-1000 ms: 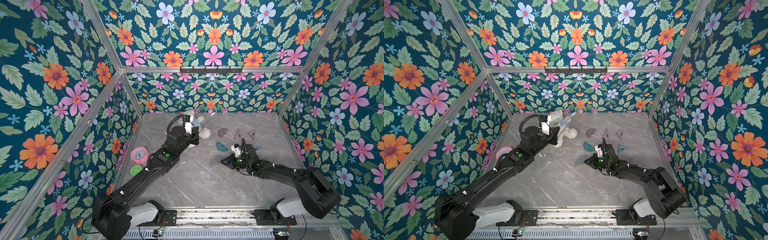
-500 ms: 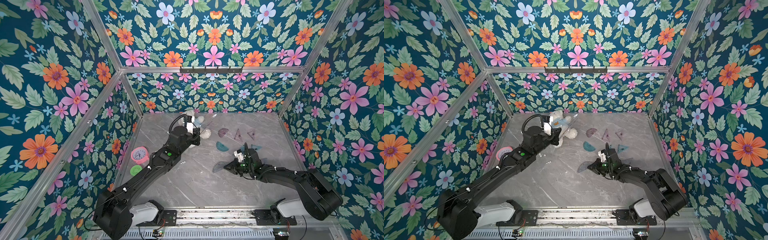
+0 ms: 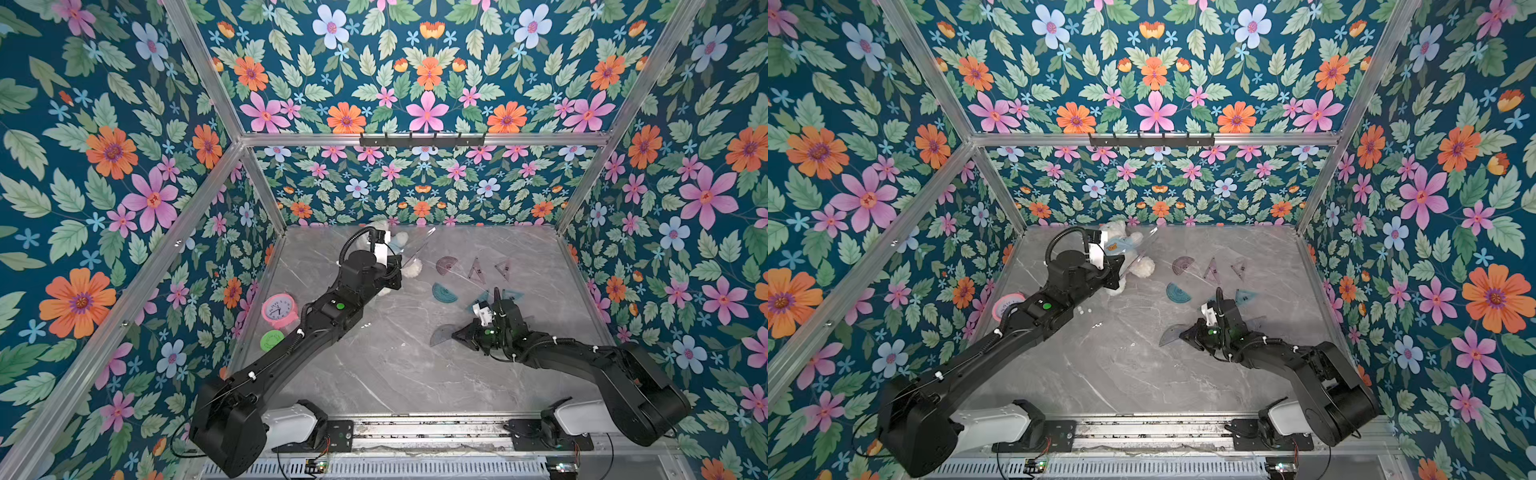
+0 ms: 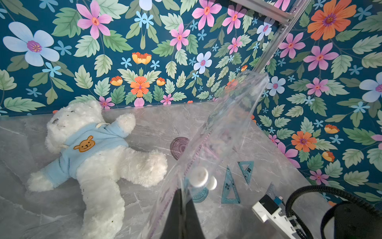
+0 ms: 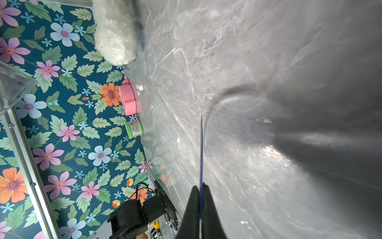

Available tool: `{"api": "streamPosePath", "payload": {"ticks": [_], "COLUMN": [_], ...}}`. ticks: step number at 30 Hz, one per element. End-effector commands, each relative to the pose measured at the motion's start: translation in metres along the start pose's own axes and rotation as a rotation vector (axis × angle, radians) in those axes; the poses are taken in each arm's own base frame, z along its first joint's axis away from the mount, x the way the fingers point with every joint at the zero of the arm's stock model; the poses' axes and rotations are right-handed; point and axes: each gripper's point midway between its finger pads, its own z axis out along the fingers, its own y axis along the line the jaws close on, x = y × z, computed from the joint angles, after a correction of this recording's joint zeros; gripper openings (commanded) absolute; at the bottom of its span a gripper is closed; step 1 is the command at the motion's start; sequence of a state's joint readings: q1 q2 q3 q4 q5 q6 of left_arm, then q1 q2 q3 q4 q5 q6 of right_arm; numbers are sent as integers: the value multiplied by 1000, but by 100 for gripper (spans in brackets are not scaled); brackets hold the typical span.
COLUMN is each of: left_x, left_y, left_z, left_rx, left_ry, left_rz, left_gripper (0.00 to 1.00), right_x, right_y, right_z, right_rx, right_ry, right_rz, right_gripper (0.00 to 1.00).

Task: Open the ruler set and take out the ruler
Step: Place the ruler at the center of the board.

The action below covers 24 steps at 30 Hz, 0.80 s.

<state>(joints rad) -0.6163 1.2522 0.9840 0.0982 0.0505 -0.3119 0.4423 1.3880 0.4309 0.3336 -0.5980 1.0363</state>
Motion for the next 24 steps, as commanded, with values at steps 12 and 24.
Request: {"api": "streamPosePath", "payload": {"ticks": [12,24], "left_x": [-6,0], "left_y": [-6,-21], "left_z": [-1,4], "left_rx": [25,80], "left_ry": [-12,7], "left_rz": [-18,-18], "left_gripper": [0,0], "right_x": [-14,-16], "right_y": [-1,-7], "right_z": [3,-8], "right_rx": [9,49], "right_ry": [-46,-76], "right_rz": [-4,-3], "right_gripper": [5,29]}}
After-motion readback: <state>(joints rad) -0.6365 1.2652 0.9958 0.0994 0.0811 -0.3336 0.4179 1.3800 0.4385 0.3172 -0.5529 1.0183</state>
